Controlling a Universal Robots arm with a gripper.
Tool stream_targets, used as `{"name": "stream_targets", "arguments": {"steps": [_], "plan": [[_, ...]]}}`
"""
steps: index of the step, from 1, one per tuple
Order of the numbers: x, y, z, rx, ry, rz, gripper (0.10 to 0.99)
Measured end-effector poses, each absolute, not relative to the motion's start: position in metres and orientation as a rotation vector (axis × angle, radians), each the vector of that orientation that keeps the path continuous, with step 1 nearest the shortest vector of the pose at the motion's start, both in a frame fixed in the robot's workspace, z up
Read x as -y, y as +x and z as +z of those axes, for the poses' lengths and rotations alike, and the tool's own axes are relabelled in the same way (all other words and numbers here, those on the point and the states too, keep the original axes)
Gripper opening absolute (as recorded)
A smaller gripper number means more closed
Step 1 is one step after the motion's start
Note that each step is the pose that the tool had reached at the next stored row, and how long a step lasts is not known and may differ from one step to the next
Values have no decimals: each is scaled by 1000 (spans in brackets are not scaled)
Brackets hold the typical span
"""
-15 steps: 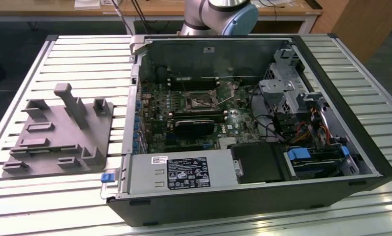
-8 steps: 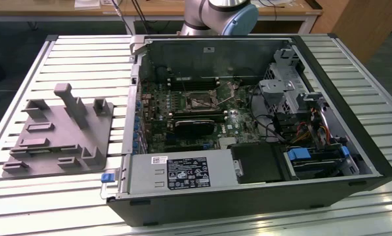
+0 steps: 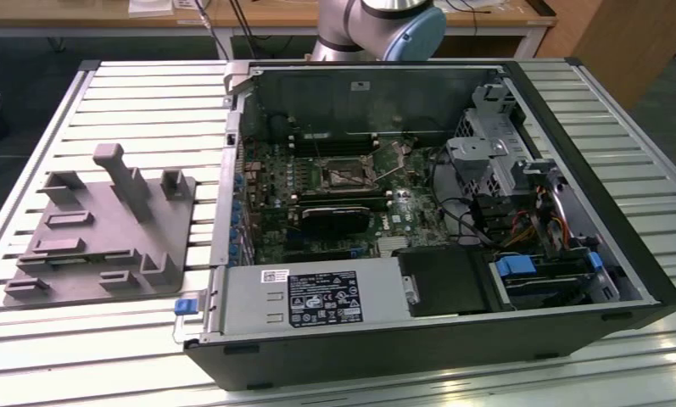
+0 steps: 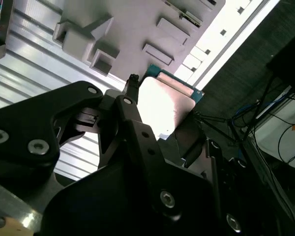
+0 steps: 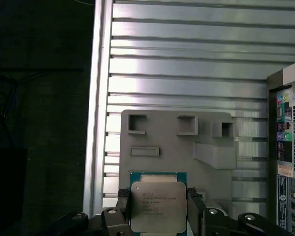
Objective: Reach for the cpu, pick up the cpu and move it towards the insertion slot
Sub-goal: 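Pick up the cpu and move it towards the insertion slot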
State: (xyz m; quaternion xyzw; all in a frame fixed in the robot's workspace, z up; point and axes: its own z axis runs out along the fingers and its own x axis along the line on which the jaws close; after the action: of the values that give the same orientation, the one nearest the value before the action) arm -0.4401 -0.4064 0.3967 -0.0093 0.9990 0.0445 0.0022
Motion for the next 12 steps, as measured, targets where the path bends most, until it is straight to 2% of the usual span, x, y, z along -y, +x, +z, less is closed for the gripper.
{"name": "stream_targets", "arguments": {"steps": [12], "plan": [[406,-411,397,-3142,-29,140,541]]}}
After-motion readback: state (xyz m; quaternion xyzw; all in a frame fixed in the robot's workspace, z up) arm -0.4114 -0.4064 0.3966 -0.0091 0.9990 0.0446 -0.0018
